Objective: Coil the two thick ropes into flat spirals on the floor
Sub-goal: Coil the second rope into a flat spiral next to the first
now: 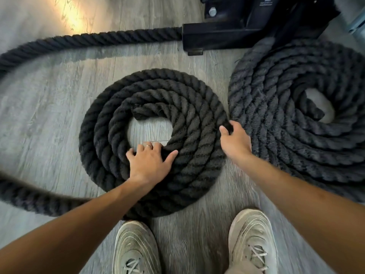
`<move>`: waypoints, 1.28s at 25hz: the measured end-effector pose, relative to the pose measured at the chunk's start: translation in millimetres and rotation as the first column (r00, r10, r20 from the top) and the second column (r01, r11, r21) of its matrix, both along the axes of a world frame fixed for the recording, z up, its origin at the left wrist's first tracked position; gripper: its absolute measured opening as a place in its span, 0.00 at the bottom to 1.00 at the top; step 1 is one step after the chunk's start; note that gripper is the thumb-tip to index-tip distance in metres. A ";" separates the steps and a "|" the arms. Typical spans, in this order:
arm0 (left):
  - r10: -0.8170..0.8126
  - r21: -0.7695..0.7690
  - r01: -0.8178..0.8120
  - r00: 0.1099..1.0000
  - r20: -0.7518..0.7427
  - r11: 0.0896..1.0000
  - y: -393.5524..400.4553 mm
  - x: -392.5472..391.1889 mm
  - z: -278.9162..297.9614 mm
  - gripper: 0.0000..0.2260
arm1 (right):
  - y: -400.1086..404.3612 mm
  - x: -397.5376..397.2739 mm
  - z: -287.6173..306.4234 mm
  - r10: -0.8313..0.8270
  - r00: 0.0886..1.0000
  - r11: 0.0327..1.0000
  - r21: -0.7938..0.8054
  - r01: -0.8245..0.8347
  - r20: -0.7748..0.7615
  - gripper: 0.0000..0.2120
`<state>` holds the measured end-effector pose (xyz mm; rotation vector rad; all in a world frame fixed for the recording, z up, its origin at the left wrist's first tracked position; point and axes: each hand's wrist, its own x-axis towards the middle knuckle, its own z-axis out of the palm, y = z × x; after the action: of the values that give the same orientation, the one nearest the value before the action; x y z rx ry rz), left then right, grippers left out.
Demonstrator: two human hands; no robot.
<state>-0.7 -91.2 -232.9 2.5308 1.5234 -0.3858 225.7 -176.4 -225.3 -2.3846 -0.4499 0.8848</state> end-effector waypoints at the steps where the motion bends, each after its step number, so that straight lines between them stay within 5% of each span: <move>1: -0.010 -0.030 0.010 1.000 0.026 0.999 1.6 0.2 -0.1 0.33 | 2.8 0.9 0.4 0.013 1.000 1.000 0.000 -0.013 0.012 0.27; 4: -0.258 -0.074 0.276 0.946 0.195 0.958 37.1 -31.9 9.1 0.35 | -15.7 -37.6 3.3 -0.024 0.999 0.998 0.061 0.022 0.047 0.29; 7: -0.647 0.019 0.647 0.762 0.037 0.762 87.2 -73.8 12.1 0.34 | -57.8 -91.2 4.4 -0.021 1.000 0.999 0.048 0.021 -0.014 0.35; 9: -0.725 0.020 0.728 0.684 -0.075 0.685 109.5 -86.1 10.4 0.32 | -78.9 -118.8 7.6 0.026 0.997 0.997 0.072 -0.020 -0.078 0.40; 12: -0.765 -0.024 0.770 0.629 -0.141 0.638 112.0 -82.7 6.7 0.34 | -84.3 -133.7 5.8 0.021 0.987 0.997 0.082 -0.008 -0.161 0.42; 15: -0.721 0.040 0.727 0.686 -0.103 0.686 98.7 -84.8 4.3 0.34 | -71.8 -119.5 2.5 0.034 0.985 0.999 0.002 -0.034 -0.168 0.40; 20: -0.326 0.106 0.322 0.945 0.014 0.941 30.1 -40.8 -1.1 0.32 | -13.7 -27.0 -2.9 -0.001 1.000 0.999 0.035 0.001 -0.007 0.29; 24: -0.054 -0.028 0.057 0.994 0.096 0.998 4.5 5.5 -6.1 0.30 | 21.4 -2.4 8.3 -0.025 0.999 1.000 0.006 0.025 0.048 0.27; 27: -0.215 -0.149 0.272 0.924 0.315 0.951 39.0 -26.0 3.6 0.34 | -18.0 -50.1 4.5 -0.041 0.999 0.996 0.078 0.039 0.030 0.32; 30: -0.648 0.032 0.650 0.751 0.126 0.759 85.8 -77.9 9.5 0.33 | -73.2 -105.8 -0.3 -0.073 0.995 0.997 0.023 0.075 -0.074 0.35; 32: -0.738 0.031 0.737 0.675 -0.003 0.675 111.2 -96.8 10.3 0.31 | -91.0 -133.9 -1.8 -0.054 0.985 0.998 0.025 0.059 -0.162 0.37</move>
<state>-97.5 20.0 -222.5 3.0618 0.3951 -0.4334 91.8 -267.4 -227.1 -2.2650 -0.3284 1.0289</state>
